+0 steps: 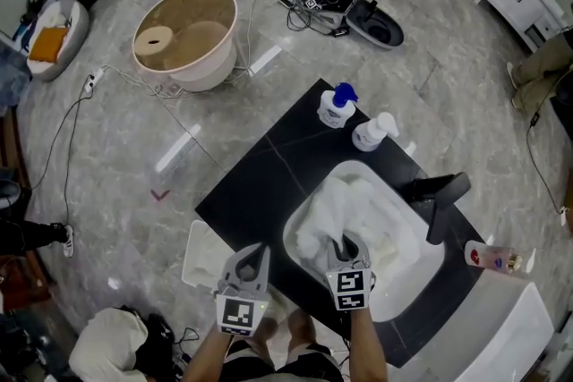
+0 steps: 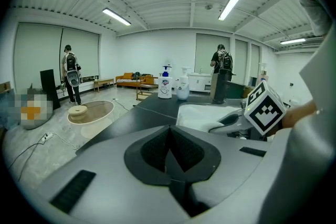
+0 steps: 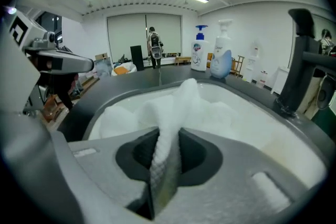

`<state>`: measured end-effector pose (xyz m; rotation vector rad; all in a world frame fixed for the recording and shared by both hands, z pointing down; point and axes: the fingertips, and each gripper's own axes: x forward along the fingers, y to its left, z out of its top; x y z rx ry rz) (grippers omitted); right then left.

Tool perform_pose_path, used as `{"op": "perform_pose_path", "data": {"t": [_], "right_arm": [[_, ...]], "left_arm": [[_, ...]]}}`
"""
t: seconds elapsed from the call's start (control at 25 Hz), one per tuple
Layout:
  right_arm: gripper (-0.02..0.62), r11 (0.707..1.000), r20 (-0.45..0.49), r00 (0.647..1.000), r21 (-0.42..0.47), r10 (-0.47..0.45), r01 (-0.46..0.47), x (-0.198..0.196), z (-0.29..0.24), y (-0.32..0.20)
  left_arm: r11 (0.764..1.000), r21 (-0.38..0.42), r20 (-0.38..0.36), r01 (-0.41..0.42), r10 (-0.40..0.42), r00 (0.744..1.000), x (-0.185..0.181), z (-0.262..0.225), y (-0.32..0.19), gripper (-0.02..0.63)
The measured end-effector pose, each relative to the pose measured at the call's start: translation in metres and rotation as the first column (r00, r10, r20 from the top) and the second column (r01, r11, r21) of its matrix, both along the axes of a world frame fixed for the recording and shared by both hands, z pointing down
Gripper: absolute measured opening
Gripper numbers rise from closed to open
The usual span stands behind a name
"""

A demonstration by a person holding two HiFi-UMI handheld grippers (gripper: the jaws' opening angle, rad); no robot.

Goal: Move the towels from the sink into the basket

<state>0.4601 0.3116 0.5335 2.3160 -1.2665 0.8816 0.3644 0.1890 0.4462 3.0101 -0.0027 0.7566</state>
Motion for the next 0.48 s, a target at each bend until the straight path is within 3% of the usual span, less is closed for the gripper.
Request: {"op": "perform_pose_path", "data": {"t": [0.48], "right_arm": [[0.064, 0.987, -0.108, 0.992, 0.155, 0.065, -0.048, -0.006, -0.109, 0.005]], "left_arm": [[0.996, 0.086, -0.096, 0.029, -0.02, 0.995, -0.014, -0.078, -0.015, 0.009]]}}
